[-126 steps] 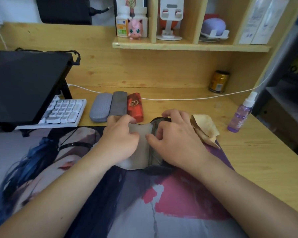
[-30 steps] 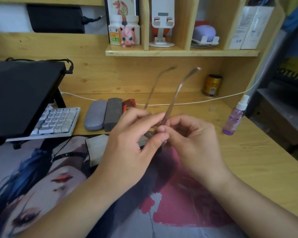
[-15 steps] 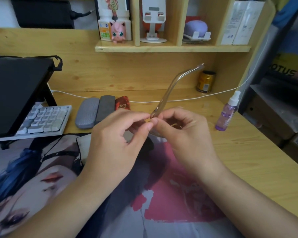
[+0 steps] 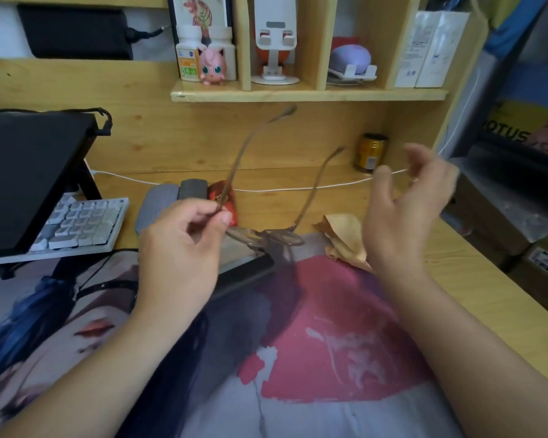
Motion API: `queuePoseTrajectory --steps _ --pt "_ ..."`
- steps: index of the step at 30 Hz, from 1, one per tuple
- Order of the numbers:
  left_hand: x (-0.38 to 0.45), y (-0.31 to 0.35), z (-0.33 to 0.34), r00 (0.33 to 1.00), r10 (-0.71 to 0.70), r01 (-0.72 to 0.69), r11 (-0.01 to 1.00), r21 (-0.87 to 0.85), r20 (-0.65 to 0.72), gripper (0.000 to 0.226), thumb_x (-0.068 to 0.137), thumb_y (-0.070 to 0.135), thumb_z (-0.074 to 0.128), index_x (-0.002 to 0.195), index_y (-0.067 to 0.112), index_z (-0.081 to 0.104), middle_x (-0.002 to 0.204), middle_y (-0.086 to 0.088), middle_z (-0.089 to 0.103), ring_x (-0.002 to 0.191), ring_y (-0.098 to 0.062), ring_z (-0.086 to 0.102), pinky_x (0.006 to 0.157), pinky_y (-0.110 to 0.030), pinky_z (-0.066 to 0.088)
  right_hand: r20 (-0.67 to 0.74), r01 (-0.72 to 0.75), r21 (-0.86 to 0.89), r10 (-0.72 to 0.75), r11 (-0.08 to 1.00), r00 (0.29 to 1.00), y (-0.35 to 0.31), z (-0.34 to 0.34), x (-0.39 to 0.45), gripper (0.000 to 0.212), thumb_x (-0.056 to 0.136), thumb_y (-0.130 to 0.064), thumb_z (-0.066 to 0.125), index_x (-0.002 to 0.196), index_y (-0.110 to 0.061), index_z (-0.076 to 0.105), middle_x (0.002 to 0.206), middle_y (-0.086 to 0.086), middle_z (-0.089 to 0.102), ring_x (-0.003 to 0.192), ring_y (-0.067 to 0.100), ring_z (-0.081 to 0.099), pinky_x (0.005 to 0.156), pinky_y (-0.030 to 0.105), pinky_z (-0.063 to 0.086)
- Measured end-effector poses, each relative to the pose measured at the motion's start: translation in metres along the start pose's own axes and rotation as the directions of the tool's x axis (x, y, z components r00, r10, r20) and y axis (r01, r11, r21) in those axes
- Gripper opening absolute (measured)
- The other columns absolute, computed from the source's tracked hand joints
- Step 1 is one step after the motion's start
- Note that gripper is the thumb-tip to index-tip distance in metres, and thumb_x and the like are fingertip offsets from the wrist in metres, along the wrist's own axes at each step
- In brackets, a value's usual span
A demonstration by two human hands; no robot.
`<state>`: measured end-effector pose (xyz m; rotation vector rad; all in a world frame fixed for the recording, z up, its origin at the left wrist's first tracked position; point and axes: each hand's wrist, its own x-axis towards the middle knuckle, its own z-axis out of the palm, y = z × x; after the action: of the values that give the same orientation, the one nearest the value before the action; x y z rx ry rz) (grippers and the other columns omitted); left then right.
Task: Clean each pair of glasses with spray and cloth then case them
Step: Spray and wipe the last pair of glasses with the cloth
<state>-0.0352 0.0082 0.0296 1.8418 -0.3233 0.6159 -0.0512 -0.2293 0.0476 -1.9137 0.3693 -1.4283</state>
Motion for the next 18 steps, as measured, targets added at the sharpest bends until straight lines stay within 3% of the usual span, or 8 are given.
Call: queuePoseTrajectory --steps 1,3,6,7,9,11,15,18 --pt "0.001 0.0 -0.002 0.999 -0.042 0.042 0.999 -0.012 -0.006 0.005 0.094 0.023 0.07 0.097 0.023 0.074 0.084 0.009 0.073 0.082 -0.015 0.072 0.082 -0.046 0.059 -0.038 -0.143 -0.049 0.141 0.989 0.989 0.014 0.0 0.011 0.045 0.094 -0.024 0.06 0.137 -0.018 0.049 0.137 0.003 0.044 0.131 0.022 0.041 0.11 0.043 0.038" --pt "0.002 0.002 -0.003 0.997 -0.078 0.078 0.997 -0.017 -0.009 0.007 0.095 0.024 0.069 0.093 0.03 0.072 0.079 0.01 0.072 0.078 -0.014 0.072 0.081 -0.042 0.059 0.026 -0.313 -0.137 0.32 0.94 0.947 0.043 0.001 0.026 0.067 0.094 -0.031 0.063 0.152 -0.02 0.032 0.156 0.008 0.03 0.143 0.024 0.029 0.117 0.041 0.031" --pt "0.002 0.004 -0.003 0.996 -0.091 0.091 0.996 -0.004 -0.009 0.009 0.095 0.021 0.069 0.091 0.028 0.072 0.076 0.009 0.071 0.073 -0.01 0.07 0.078 -0.036 0.058 0.214 -0.43 -0.057 0.432 0.901 0.876 0.068 0.007 0.031 0.068 0.101 -0.033 0.054 0.158 -0.027 0.019 0.16 0.003 0.032 0.144 0.022 0.036 0.115 0.035 0.033" --pt "0.002 0.004 -0.003 0.995 -0.097 0.097 0.995 0.0 -0.008 0.006 0.095 0.021 0.069 0.092 0.025 0.073 0.076 0.009 0.072 0.071 -0.008 0.07 0.078 -0.036 0.058 0.235 -0.419 -0.037 0.416 0.907 0.879 0.072 0.009 0.031 0.06 0.104 -0.031 0.049 0.157 -0.03 0.021 0.153 0.004 0.042 0.136 0.021 0.046 0.114 0.041 0.039" --pt "0.003 0.003 -0.003 0.994 -0.108 0.108 0.994 0.007 -0.007 0.006 0.095 0.022 0.069 0.093 0.025 0.073 0.074 0.009 0.072 0.071 -0.007 0.071 0.077 -0.033 0.057 0.233 -0.364 -0.033 0.361 0.931 0.903 0.069 0.01 0.03 0.047 0.106 -0.028 0.043 0.15 -0.036 0.029 0.119 -0.001 0.061 0.105 0.015 0.062 0.093 0.054 0.055" --pt "0.004 0.003 -0.004 0.993 -0.119 0.119 0.993 -0.006 -0.013 0.011 0.096 0.022 0.069 0.089 0.03 0.072 0.075 0.012 0.072 0.072 -0.007 0.071 0.074 -0.025 0.054 0.261 -0.304 0.011 0.291 0.953 0.92 0.058 0.007 0.029 0.037 0.106 -0.03 0.042 0.141 -0.041 0.036 0.1 -0.003 0.061 0.087 0.016 0.062 0.075 0.057 0.057" --pt "0.01 0.003 -0.01 0.988 -0.141 0.138 0.989 -0.055 -0.058 0.017 0.097 0.019 0.068 0.086 0.032 0.07 0.077 0.006 0.072 0.068 -0.005 0.071 0.065 -0.009 0.049 0.389 -0.252 0.285 0.129 0.925 0.912 0.007 -0.005 0.017 0.02 0.108 -0.029 0.037 0.128 -0.029 0.043 0.093 0.003 0.062 0.074 0.019 0.058 0.068 0.042 0.055" --pt "0.016 -0.002 -0.017 0.987 -0.136 0.129 0.988 -0.084 -0.089 0.014 0.097 0.016 0.067 0.09 0.028 0.071 0.081 0.0 0.073 0.068 -0.008 0.07 0.073 -0.022 0.055 0.56 -0.36 0.473 0.04 0.804 0.827 -0.029 -0.013 -0.009 0.017 0.109 -0.033 0.035 0.115 -0.023 0.048 0.083 0.004 0.059 0.068 0.019 0.054 0.059 0.035 0.046"
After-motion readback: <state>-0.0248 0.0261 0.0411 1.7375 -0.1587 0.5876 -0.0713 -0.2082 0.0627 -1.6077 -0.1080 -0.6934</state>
